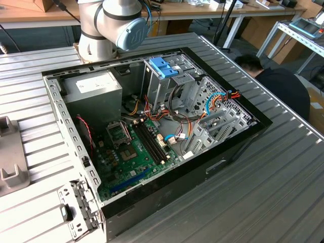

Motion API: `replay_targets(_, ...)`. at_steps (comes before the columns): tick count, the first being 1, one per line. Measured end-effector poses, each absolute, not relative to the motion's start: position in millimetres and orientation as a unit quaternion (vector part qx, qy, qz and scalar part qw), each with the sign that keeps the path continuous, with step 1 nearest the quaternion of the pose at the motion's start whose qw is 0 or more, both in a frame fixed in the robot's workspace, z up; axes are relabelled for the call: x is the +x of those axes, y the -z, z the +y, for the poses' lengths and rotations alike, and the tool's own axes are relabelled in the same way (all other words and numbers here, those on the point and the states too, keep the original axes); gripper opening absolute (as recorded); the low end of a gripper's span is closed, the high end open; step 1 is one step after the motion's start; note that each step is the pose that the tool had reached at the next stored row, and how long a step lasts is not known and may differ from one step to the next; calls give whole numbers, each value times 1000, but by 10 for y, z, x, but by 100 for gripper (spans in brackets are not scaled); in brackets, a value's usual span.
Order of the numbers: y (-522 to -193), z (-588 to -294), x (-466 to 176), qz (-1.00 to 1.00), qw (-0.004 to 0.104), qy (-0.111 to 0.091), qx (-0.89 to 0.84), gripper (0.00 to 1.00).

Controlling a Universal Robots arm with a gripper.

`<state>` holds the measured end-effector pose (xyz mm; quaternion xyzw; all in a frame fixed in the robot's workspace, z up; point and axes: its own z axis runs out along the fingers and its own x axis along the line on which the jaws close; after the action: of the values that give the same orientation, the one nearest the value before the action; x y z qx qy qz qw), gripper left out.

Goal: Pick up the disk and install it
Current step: 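Pick up the disk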

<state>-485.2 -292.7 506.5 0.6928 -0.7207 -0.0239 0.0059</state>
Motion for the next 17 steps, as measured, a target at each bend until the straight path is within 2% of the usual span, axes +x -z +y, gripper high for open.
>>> replay_targets(17,-5126,-2927,-4852,-721,6,24,693,37)
